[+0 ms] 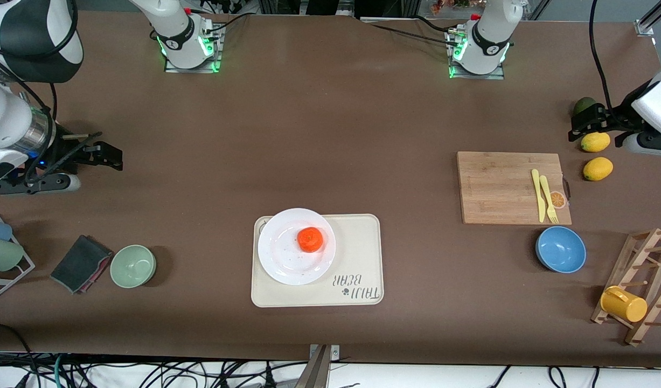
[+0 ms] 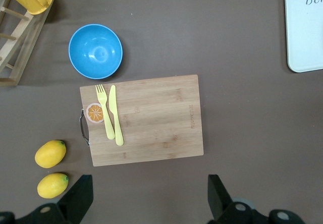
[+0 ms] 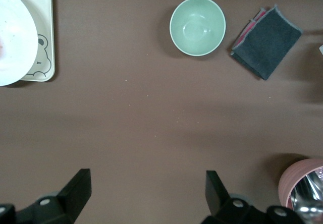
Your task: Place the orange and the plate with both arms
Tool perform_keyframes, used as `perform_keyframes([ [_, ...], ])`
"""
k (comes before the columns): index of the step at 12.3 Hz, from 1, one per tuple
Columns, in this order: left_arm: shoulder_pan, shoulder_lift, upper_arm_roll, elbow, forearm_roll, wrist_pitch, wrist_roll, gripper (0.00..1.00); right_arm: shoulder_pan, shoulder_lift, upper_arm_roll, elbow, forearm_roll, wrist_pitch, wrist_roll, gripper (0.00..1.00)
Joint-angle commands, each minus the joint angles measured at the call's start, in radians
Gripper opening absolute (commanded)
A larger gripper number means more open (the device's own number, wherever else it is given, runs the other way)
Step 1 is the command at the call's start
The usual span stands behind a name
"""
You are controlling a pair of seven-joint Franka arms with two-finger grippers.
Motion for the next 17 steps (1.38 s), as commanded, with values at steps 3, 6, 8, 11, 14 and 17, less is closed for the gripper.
perform_keyframes([
  [3, -0.003, 0.010, 0.002, 0.029, 0.009, -0.023, 0.012, 1.00, 0.003, -0.039, -0.053, -0.021, 0.070, -0.047, -0.008, 1.00],
  [6, -0.003, 0.010, 0.002, 0.029, 0.009, -0.023, 0.012, 1.00, 0.004, -0.038, -0.054, -0.016, 0.072, -0.049, 0.000, 1.00],
  [8, -0.003, 0.010, 0.002, 0.029, 0.009, -0.021, 0.012, 1.00, 0.004, -0.039, -0.050, -0.013, 0.070, -0.049, -0.005, 1.00],
  [11, -0.003, 0.010, 0.002, 0.029, 0.009, -0.023, 0.012, 1.00, 0.004, -0.041, -0.053, 0.002, 0.066, -0.066, -0.014, 1.00],
  [14, -0.003, 0.010, 0.002, 0.029, 0.009, -0.023, 0.012, 1.00, 0.007, -0.033, -0.053, 0.065, 0.060, -0.151, -0.008, 1.00],
  [17, -0.003, 0.010, 0.002, 0.029, 0.009, -0.021, 0.012, 1.00, 0.003, -0.029, -0.058, 0.102, 0.061, -0.169, -0.008, 1.00],
])
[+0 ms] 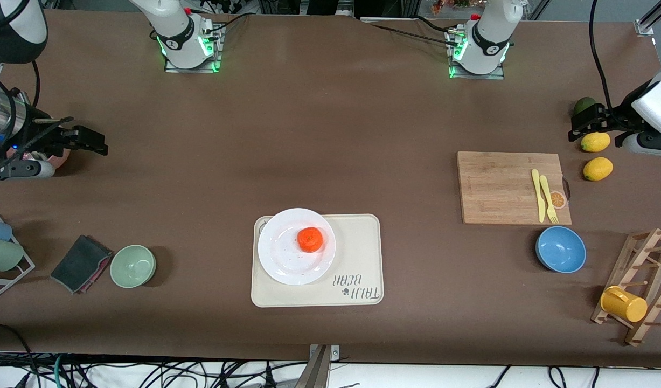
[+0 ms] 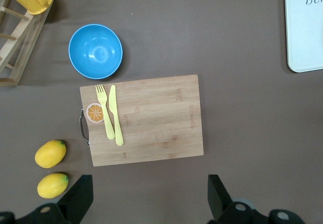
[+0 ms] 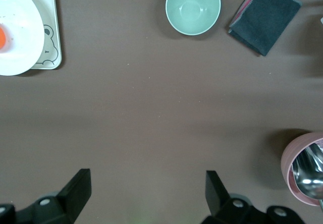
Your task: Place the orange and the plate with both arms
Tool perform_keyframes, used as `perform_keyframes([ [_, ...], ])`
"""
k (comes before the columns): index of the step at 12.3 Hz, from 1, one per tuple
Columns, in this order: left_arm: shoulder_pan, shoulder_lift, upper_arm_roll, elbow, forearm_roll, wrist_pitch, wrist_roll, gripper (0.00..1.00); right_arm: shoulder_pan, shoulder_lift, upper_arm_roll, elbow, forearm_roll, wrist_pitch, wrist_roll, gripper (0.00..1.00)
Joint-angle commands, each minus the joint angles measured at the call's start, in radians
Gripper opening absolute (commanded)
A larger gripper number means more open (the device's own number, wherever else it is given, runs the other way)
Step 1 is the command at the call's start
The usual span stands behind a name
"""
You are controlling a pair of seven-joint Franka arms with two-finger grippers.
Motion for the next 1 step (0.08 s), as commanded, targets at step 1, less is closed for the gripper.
perform_keyframes([
  [1, -0.003, 0.010, 0.002, 0.029, 0.009, -0.023, 0.012, 1.00, 0.001, -0.003, -0.005, 0.042, 0.009, -0.043, -0.006, 1.00],
])
